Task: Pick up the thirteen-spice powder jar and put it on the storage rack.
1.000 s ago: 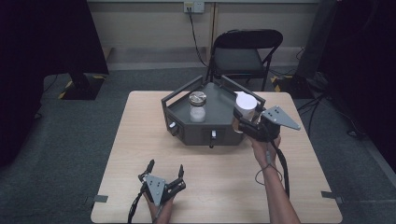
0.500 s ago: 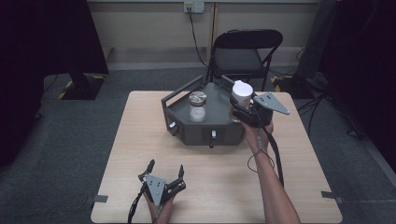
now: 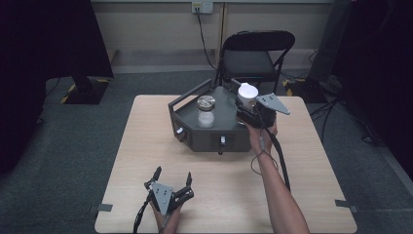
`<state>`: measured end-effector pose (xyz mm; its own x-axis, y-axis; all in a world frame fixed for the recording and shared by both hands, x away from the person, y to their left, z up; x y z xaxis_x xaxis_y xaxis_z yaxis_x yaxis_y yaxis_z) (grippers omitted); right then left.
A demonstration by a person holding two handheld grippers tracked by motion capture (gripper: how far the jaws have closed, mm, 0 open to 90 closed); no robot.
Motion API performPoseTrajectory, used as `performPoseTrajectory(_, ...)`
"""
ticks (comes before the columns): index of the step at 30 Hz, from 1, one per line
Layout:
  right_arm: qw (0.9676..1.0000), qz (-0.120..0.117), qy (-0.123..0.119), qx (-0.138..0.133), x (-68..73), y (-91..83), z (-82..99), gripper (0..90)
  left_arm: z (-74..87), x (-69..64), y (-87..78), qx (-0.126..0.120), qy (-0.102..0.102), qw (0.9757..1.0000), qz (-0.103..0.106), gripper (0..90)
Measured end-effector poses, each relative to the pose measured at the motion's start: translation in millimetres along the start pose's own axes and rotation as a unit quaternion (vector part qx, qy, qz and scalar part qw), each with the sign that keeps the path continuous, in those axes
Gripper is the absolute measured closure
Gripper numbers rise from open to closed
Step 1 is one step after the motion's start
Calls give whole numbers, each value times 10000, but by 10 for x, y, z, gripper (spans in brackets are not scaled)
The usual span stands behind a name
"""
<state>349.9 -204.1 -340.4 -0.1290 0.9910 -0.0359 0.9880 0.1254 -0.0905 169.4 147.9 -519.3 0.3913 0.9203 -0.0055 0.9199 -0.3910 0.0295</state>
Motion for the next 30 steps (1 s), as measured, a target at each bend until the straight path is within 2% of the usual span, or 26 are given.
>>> performPoseTrajectory(2, 10000, 28, -11, 25, 5, 10, 15, 297, 0, 0, 0, 0, 0, 10000, 0, 0)
performPoseTrajectory(6, 9999, 57, 126, 79, -6, 28, 67, 297, 0, 0, 0, -1, 0, 10000, 0, 0)
performPoseTrajectory(8, 9999, 58, 85, 97, -1, 36, 94, 298, 0, 0, 0, -1, 1, 10000, 0, 0)
performPoseTrajectory(10, 9999, 81, 130, 47, 1, 31, 129, 297, 0, 0, 0, 0, 2, 10000, 0, 0)
performPoseTrajectory(30, 9998, 107, 158, 28, 19, 17, 154, 297, 1, 0, 0, -1, 2, 10000, 0, 0)
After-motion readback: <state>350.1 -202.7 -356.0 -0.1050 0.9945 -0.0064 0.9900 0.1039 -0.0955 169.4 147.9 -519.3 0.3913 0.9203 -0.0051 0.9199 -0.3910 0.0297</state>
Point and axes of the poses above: each handheld gripper's, and its own axes: y roughly forward along the jaws, z roughly out of its underside, x roughly to its left, the point moved 1 cm from there along y, roughly forward along the jaws, and after that the axes turned 12 degrees about z, right-handed, at the moved point
